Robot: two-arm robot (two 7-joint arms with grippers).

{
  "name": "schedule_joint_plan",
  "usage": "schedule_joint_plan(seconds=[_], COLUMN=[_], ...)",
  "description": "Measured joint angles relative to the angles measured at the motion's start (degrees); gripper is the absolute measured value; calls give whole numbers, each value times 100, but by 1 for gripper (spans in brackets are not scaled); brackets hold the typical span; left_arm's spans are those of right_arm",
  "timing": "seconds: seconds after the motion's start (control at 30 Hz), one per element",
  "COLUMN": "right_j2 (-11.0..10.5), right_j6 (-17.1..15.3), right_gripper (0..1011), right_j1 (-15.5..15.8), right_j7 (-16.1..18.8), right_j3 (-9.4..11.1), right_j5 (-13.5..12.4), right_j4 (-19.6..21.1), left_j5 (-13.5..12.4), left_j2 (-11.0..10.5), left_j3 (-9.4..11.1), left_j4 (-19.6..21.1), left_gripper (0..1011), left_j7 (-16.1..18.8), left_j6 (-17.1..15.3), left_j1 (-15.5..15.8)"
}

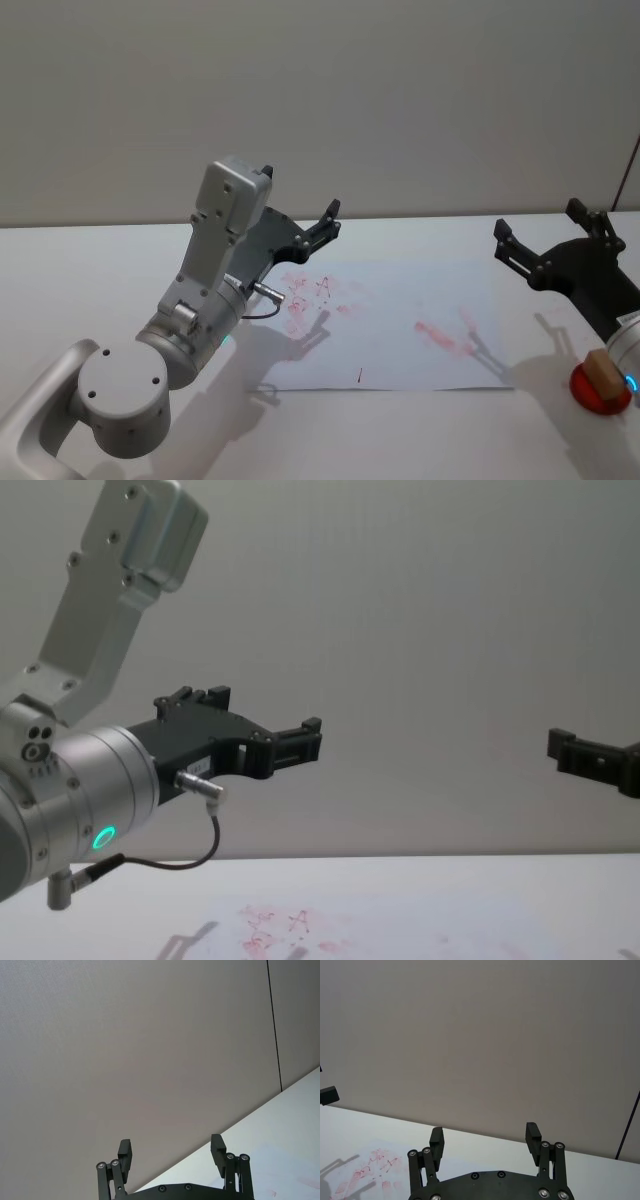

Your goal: Use the one hand to pick up the stamp and affix it onto the A4 paper.

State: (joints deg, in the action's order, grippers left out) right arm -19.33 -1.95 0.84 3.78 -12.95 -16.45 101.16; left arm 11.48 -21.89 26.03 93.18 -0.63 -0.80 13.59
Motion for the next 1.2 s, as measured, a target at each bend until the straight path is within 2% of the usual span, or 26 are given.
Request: schedule_joint_plan(seconds=[1.2], right_j2=[0], right_j6=[0], right_gripper=[1001], right_j1=[0], right_j7=[5], right_j3=[4], right_j5=[-3], right_j4=[7], left_j5=[0], left_j2=[0], left_j3=[0], left_j4=[0], left_gripper=[1001], left_j7=[0], left_j6=[0], left_j1=[0])
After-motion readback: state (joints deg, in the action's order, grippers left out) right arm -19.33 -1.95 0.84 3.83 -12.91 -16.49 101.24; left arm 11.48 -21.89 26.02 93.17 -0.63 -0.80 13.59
